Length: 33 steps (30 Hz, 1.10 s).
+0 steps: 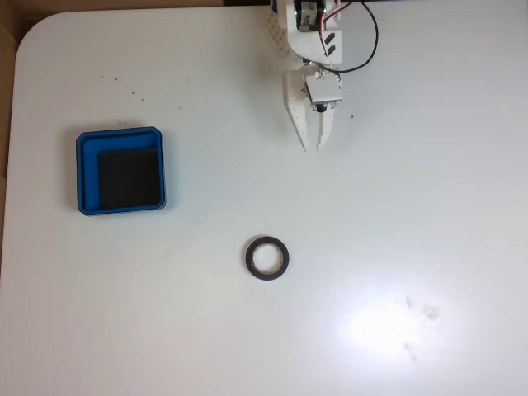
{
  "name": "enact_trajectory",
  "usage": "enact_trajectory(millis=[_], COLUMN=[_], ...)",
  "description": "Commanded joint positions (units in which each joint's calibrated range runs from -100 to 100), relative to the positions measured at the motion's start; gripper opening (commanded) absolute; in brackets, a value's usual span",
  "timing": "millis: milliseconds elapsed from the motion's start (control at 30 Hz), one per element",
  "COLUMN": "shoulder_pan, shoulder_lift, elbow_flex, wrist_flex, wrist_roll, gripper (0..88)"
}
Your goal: Pick the black tape roll and drop it in the blue box
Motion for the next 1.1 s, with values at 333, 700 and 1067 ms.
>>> enact_trajectory(millis=[333,700,1067], shoulder_pan=[-0.2,-0.2,5.7], shoulder_lift=[-0.3,-0.3,-0.2], elbow_flex=[0.8,0.8,0.6], wrist_flex=[0.2,0.2,0.2], wrist_roll=[0.4,0.1,0.2], gripper=[1.1,1.1,1.1])
